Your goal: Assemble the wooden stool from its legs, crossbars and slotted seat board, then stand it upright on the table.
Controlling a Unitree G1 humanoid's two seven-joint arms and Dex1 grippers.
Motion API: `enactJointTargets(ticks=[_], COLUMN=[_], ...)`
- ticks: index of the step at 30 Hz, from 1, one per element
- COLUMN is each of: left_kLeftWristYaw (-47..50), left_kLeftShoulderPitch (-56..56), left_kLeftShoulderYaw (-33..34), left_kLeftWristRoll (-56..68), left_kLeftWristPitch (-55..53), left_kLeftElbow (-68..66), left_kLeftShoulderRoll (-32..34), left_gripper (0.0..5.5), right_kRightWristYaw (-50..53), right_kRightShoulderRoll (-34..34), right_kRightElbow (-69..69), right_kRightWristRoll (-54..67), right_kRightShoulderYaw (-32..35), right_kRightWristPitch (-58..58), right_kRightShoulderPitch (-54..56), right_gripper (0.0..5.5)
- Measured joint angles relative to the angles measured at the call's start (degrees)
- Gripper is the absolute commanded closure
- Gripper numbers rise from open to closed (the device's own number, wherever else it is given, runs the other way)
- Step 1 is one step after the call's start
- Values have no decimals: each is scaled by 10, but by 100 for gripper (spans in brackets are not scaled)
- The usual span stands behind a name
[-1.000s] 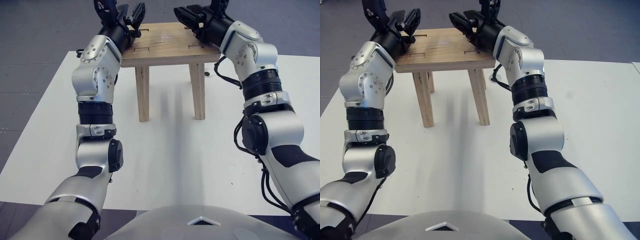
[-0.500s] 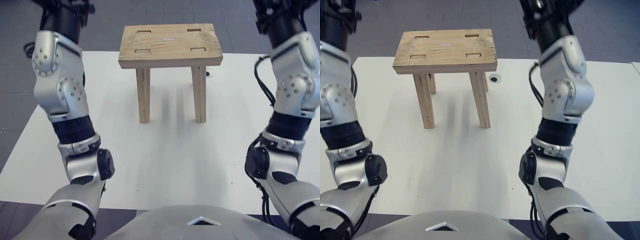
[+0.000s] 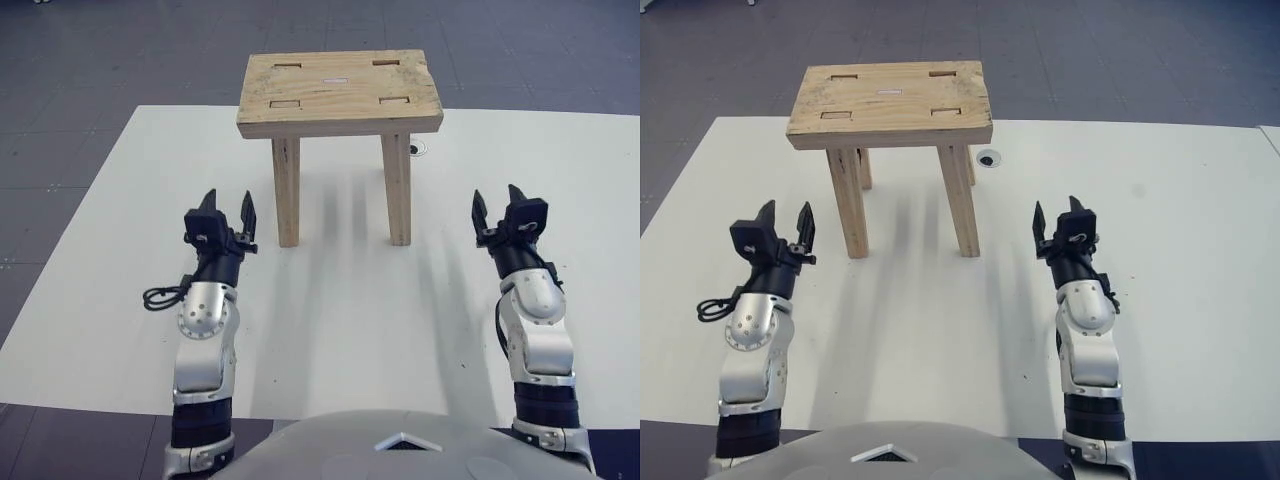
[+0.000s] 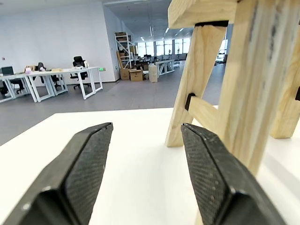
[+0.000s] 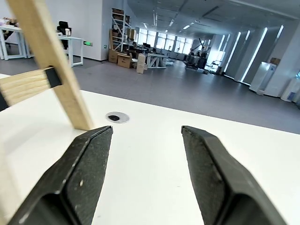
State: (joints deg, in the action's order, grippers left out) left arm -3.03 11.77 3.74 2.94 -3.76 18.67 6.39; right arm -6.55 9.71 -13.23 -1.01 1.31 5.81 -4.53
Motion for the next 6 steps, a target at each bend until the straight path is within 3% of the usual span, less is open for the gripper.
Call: enactJointTargets(ticks=[6], left_kLeftWristYaw=[-7], left_kLeftShoulderPitch=[-4], left_kLeftShoulderYaw=[-14], left_kLeftWristRoll=[-10], left_kLeftWristPitch=[0], left_kLeftElbow=[10], left_kLeftShoulderRoll=[-2], left_gripper=[233], right_kRightWristYaw=[15], right_kRightShoulderRoll=[-19], right_kRightElbow=[-4], right_kRightWristRoll=[0], right_kRightShoulderYaw=[-6], right_kRightWristPitch=[2], right_kRightShoulderPitch=[-5], right_gripper=[280])
